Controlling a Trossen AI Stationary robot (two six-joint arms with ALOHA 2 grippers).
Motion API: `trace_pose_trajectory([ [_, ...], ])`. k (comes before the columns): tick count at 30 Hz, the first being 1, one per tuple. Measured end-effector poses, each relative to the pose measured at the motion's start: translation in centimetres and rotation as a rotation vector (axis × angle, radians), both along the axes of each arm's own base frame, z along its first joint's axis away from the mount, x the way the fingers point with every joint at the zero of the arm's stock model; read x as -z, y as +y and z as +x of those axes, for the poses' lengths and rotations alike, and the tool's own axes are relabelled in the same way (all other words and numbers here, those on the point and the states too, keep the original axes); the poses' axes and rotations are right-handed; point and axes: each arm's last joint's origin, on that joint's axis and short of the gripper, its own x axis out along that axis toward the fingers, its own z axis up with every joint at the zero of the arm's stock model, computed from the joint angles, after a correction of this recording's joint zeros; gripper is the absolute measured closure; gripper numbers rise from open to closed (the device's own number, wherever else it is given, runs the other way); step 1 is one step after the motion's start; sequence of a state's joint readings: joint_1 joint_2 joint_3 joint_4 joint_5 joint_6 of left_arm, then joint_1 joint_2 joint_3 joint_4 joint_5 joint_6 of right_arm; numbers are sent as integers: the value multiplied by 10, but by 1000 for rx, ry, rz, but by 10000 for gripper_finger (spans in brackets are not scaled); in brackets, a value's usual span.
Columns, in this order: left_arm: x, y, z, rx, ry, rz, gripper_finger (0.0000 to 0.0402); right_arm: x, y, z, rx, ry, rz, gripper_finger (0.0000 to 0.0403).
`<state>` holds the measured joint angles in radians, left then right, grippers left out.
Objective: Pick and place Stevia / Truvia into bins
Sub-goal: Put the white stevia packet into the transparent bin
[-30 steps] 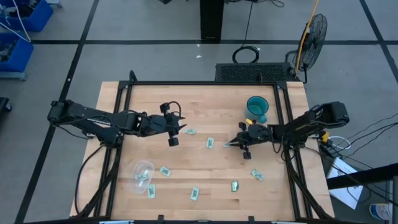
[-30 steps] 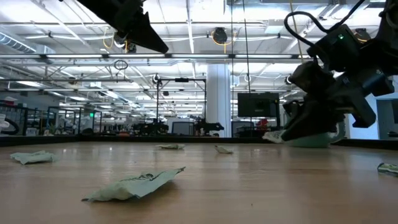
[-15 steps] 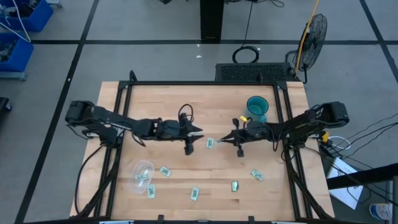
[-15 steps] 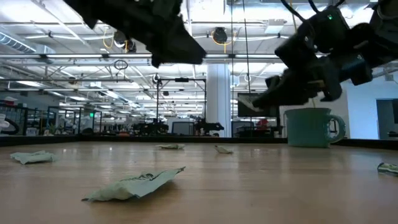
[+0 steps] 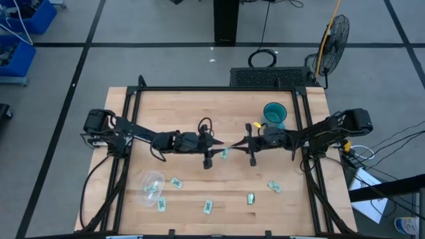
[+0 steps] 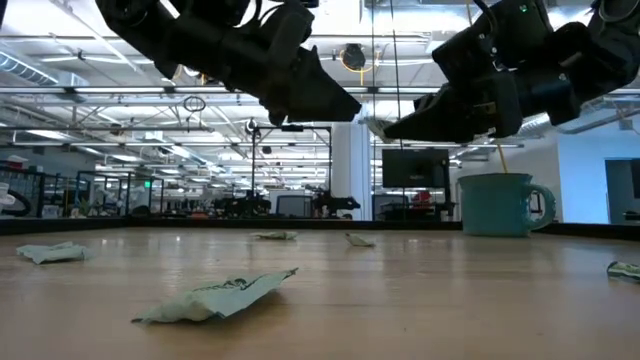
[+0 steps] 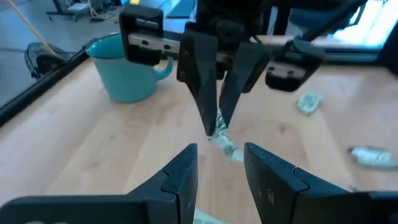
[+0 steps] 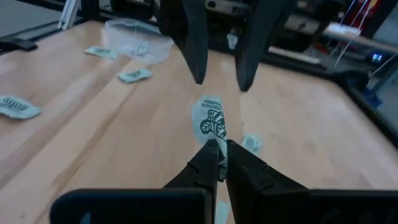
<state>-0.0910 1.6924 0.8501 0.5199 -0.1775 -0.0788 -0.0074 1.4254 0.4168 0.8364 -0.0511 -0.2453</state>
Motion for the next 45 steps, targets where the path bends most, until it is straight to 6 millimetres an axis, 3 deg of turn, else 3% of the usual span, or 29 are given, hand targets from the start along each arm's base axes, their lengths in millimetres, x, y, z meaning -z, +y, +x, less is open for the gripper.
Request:
trace_pose_trajectory([
  [11, -5, 0, 1, -29, -55, -111, 266, -14, -2, 3, 21, -154, -186, 389],
  [27, -9, 1, 2, -31, -103, -116, 268, -16, -2, 3, 16, -165, -227, 389],
  [31, -9, 4, 3, -39, -104, -118, 298, -17, -2, 3, 17, -179, -228, 389],
  [37, -9, 9, 3, -53, -105, -117, 386, -18, -2, 3, 17, -190, -237, 388],
  [45, -9, 10, 3, -53, -105, -111, 396, -18, -2, 3, 13, -188, -258, 359],
])
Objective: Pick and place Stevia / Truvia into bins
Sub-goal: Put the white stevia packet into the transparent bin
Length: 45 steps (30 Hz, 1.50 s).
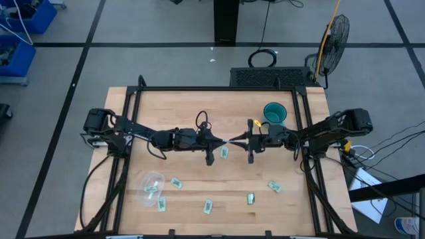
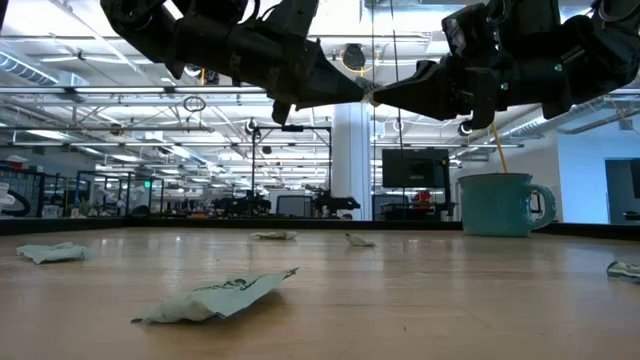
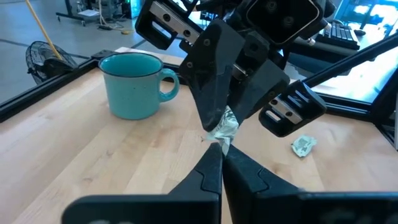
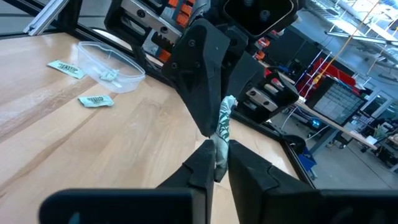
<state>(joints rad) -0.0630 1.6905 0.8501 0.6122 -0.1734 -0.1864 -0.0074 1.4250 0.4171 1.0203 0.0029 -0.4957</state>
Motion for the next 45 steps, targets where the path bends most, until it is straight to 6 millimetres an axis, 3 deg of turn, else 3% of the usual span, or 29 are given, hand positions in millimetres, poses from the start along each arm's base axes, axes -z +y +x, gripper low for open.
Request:
trace_pose_trajectory([
  [8, -2, 0, -1, 0, 5, 3, 398, 2, -4, 0, 116, 20, -35, 303],
  [13, -18, 2, -18, -22, 104, 37, 399, 4, -4, -1, 127, 40, -36, 263],
  [17, -35, 0, -53, -2, 300, 10, 399, 4, -4, -1, 129, 40, -33, 239],
  [23, -45, -26, -132, 229, 737, -81, 400, 4, -4, -1, 127, 42, -55, 223],
  [26, -49, -41, -169, 284, 931, -247, 400, 4, -4, -1, 126, 44, -73, 223],
  [29, -53, -57, -189, 260, 1023, -417, 400, 4, -4, -1, 125, 51, -85, 222],
  [35, -45, -92, -198, 161, 1143, -567, 400, 4, -6, -1, 132, 49, -110, 222],
  [40, -25, -110, -202, 14, 1312, -539, 400, 4, -9, -1, 143, 48, -106, 223],
  [45, -8, -119, -196, -71, 1364, -518, 380, 4, -9, -1, 141, 47, -105, 223],
])
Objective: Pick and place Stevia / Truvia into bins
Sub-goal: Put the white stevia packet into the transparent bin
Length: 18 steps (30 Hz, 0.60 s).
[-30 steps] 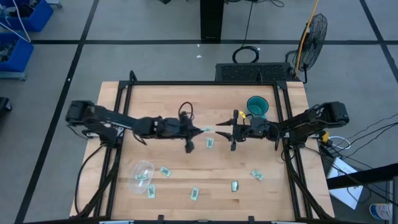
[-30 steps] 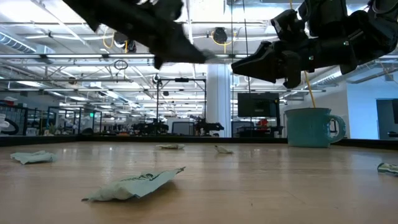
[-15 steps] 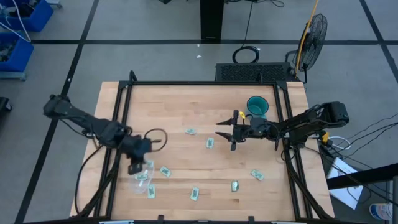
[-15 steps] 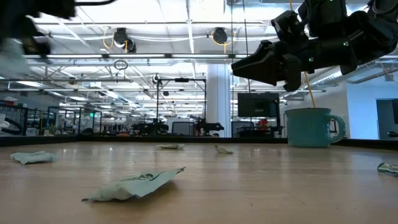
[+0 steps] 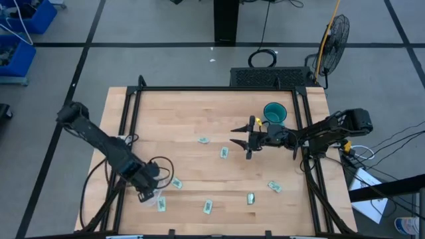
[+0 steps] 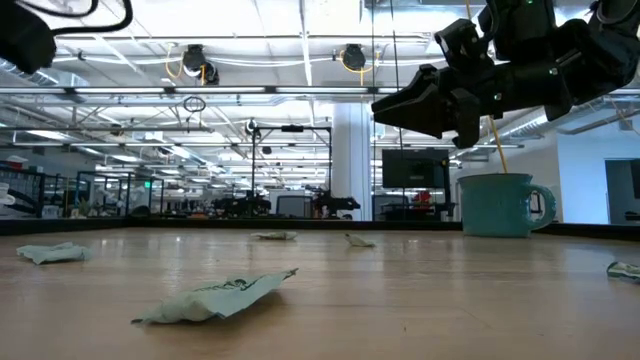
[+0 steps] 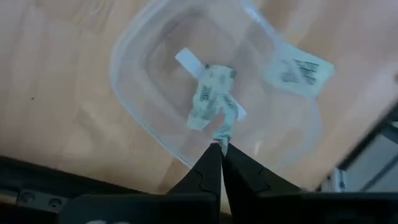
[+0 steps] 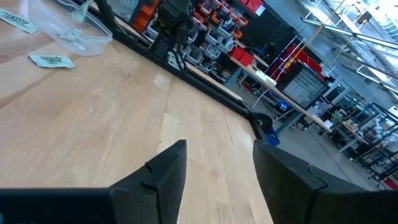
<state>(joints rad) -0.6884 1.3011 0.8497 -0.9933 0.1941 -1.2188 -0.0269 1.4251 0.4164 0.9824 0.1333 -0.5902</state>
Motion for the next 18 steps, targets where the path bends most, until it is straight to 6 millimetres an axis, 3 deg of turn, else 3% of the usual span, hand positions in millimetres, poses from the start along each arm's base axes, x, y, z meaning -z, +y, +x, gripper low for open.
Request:
trace_pose_trajectory([
  [7, 12, -2, 6, -80, 19, 89, 329, -3, 0, 0, -2, -26, -1, 220],
  [13, 10, 1, 7, -115, 43, 61, 295, -8, 0, 5, -4, -34, 15, 220],
  [18, 7, 7, 10, -90, 60, -4, 293, -13, 0, 23, 12, 128, 107, 220],
])
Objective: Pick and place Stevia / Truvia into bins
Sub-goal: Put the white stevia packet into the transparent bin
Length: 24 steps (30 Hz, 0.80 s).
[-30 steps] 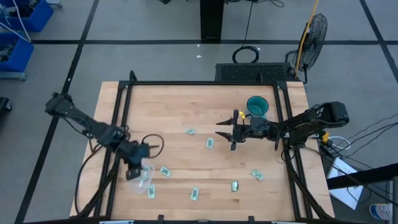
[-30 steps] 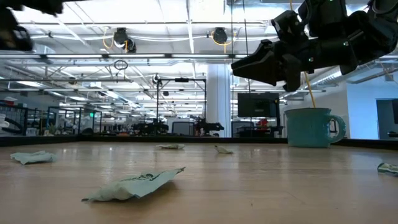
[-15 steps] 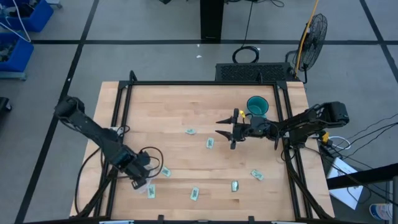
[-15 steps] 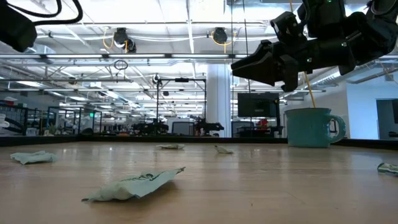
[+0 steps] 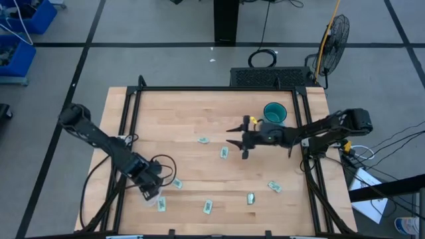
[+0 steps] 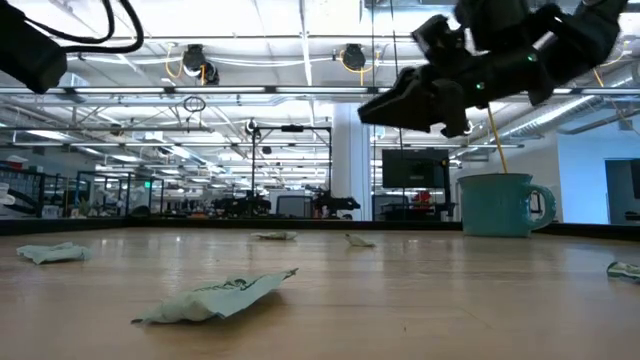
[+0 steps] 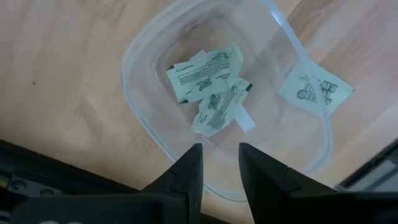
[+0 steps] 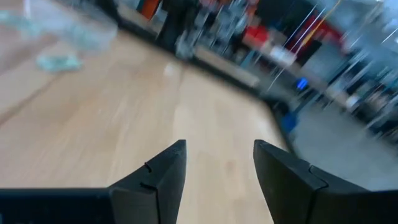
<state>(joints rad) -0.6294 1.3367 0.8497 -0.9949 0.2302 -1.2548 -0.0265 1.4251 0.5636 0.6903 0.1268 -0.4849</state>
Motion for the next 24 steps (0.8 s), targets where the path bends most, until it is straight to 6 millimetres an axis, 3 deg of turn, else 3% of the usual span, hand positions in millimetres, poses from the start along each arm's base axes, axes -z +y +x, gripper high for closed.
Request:
trace_pose_trajectory([
  [5, -6, 13, 5, 28, -51, -21, 303, -6, 0, 11, 5, 179, 24, 220],
  [10, -17, 34, 10, 14, -124, -53, 309, -6, 2, 13, -141, 167, 95, 220],
  [14, -27, 54, 13, -74, -183, -66, 309, 7, -2, 23, -144, 149, 118, 220],
  [24, -38, 97, 19, -82, -389, 270, 309, 51, -19, 87, -167, 283, 61, 220],
])
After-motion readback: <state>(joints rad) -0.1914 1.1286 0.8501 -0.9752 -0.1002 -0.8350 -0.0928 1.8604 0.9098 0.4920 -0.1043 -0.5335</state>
